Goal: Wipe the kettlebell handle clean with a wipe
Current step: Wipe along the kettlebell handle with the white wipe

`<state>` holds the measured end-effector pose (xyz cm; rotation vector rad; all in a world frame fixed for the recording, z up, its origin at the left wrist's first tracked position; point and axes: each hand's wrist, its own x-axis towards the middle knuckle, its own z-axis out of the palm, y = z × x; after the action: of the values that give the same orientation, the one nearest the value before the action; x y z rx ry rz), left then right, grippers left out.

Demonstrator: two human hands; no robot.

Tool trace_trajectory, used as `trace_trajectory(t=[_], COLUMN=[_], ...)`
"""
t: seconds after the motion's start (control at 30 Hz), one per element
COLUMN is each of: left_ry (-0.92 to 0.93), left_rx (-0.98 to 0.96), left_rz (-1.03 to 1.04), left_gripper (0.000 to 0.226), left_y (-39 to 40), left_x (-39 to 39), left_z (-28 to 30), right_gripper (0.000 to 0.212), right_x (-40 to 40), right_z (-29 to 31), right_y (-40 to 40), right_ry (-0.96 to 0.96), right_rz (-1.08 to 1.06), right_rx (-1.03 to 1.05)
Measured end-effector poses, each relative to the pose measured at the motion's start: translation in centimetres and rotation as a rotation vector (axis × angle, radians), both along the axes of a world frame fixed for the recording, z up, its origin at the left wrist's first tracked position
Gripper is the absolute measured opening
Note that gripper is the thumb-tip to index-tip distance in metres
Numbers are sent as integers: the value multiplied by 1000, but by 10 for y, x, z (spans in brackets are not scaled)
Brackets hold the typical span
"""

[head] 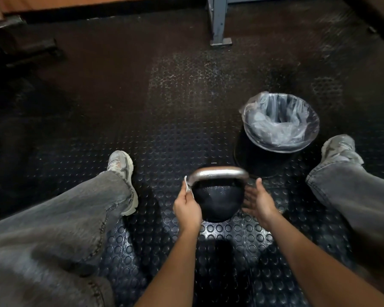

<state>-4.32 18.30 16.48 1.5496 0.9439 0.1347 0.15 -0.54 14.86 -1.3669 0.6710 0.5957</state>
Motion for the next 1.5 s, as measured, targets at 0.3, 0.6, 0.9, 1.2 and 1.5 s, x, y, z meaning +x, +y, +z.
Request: trace_trajectory(t=[0.3, 0.6, 0.9, 1.2, 1.5], left_ry=[-205, 4, -28, -243, 84], left_rx=[51, -44, -2, 152, 54], left_rz=[-34, 96, 117, -57, 51], left_gripper=[38, 36, 36, 38, 37], left_y=[-1, -2, -20, -14, 0], left_x=[4, 11, -10, 6, 19], left_z=[7, 6, -4, 25, 4], right_gripper=[80, 78, 76, 74, 73], right_x=[-2, -6, -5, -4, -3], right_z=[-3, -7, -9, -8, -10], right_y=[3, 1, 0, 2, 0], right_ry=[5, 0, 1, 0, 6], right_rz=[-38, -14, -15, -8, -4], right_rx=[41, 42, 55, 60, 36])
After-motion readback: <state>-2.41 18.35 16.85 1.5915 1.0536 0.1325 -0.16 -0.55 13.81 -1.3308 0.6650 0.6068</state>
